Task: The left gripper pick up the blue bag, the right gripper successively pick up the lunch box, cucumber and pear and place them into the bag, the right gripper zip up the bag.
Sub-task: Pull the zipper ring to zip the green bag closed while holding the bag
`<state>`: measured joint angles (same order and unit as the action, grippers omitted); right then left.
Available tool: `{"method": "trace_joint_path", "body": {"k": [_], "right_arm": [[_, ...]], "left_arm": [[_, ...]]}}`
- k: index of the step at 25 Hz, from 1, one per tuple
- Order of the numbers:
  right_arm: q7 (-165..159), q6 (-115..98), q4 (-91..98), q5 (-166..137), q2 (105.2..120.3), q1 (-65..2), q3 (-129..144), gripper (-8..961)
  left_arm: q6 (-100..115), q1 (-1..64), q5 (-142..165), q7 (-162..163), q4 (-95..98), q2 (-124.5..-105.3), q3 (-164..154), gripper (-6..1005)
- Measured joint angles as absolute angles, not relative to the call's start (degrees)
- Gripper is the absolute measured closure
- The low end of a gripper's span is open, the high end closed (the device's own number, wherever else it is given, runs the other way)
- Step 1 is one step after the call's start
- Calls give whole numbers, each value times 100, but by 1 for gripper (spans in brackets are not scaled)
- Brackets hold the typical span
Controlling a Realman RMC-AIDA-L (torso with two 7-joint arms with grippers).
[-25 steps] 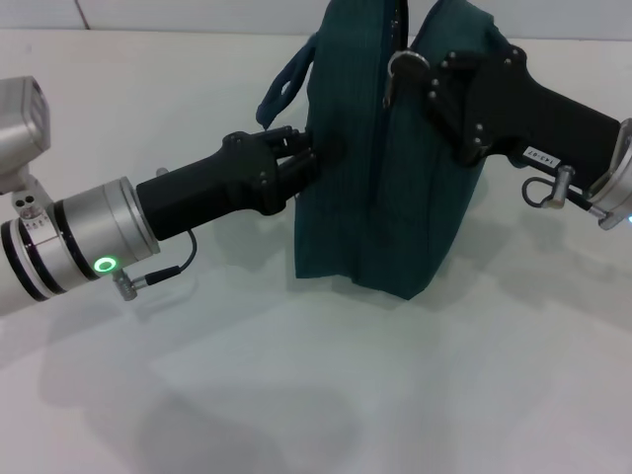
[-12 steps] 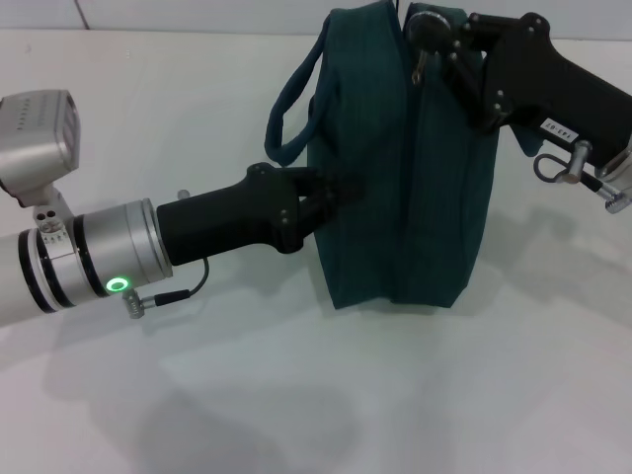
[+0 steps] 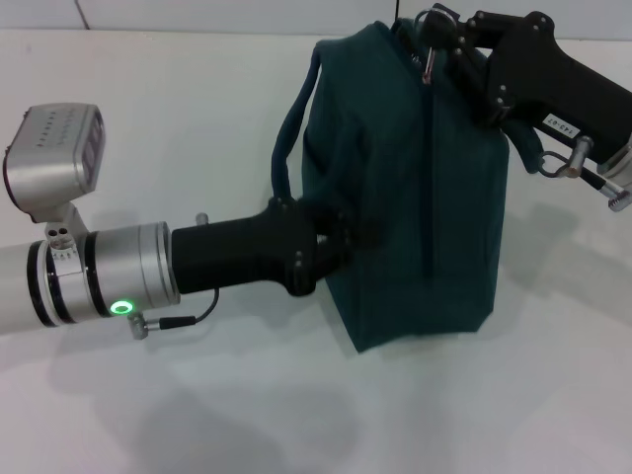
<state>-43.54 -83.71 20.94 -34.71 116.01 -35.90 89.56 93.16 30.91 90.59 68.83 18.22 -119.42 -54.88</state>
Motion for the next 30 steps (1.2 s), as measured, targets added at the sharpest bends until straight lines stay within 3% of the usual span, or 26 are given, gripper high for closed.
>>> {"method": "trace_joint_path", "body": {"k": [30], "right_arm": [[-4981, -7433, 2092, -3265, 11600, -3443, 8954, 946]], "left_arm": [[10191, 2768, 10019, 6846, 2209, -11878, -5158, 936]]}}
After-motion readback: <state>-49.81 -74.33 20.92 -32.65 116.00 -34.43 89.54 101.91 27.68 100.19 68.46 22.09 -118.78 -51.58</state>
